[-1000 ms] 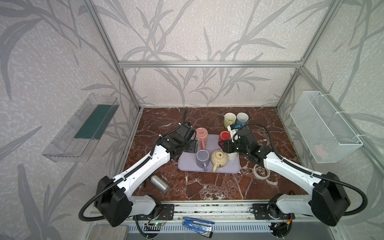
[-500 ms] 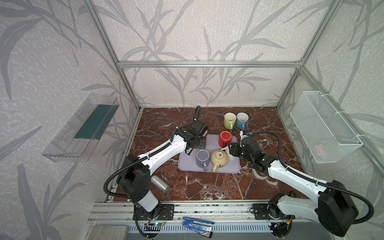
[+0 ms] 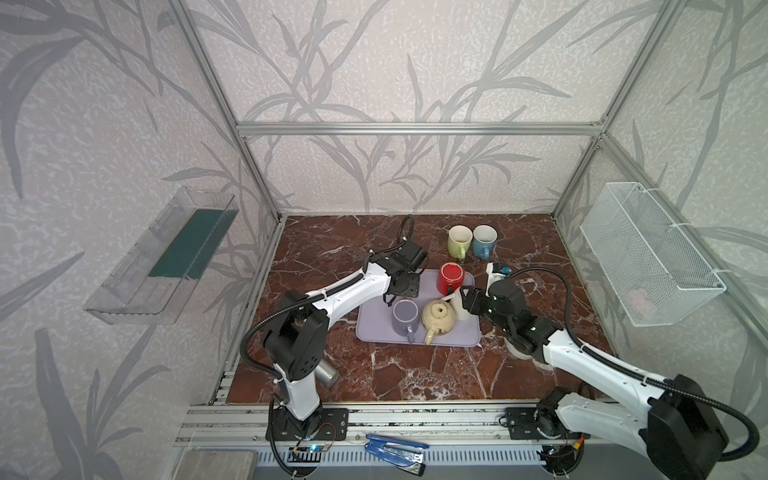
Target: Turn the mug right side up
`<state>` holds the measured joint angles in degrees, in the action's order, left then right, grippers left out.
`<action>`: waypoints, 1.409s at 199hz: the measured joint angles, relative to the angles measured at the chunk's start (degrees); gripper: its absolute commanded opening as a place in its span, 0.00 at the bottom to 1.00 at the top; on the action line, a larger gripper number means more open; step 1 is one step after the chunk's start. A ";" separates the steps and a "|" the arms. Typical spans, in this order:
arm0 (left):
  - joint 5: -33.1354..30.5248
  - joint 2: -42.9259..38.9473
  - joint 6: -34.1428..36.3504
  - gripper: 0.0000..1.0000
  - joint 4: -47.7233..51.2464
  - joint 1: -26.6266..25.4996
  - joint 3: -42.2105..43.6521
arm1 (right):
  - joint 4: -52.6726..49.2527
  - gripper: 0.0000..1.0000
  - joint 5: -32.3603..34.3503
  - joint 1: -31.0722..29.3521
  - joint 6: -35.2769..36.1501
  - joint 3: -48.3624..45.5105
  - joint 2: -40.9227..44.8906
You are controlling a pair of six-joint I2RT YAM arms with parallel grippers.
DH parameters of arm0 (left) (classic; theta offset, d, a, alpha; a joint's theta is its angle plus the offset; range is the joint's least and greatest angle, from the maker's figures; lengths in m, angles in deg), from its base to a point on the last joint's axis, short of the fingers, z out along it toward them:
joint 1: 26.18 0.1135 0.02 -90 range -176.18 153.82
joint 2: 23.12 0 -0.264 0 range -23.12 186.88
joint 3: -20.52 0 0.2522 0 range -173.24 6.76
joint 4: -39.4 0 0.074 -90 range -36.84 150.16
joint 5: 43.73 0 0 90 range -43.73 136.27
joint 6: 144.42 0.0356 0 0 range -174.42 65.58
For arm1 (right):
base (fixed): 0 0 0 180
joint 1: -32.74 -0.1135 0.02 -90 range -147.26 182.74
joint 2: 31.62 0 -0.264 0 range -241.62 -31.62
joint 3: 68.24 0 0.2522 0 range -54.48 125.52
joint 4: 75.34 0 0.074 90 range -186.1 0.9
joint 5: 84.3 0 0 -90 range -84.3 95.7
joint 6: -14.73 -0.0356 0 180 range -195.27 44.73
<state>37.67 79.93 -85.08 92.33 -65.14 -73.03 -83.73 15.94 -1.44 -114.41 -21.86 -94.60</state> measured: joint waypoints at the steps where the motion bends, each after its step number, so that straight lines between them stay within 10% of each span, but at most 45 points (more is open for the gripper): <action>1: -0.02 0.02 0.00 0.69 0.00 0.00 0.00 | 0.04 0.61 0.00 0.00 0.00 -0.07 0.09; 91: -7.26 3.80 1.27 0.45 3.67 0.00 -3.78 | 2.16 0.61 -0.24 0.00 0.26 -0.42 0.81; 281: -3.02 4.96 0.79 0.38 2.16 3.04 -3.72 | 3.93 0.61 -1.77 0.00 1.36 -0.57 -1.29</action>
<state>34.66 84.89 -84.29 94.50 -62.10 -76.74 -79.80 14.17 -1.44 -113.05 -22.42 -95.89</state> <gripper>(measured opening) 0.386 0.611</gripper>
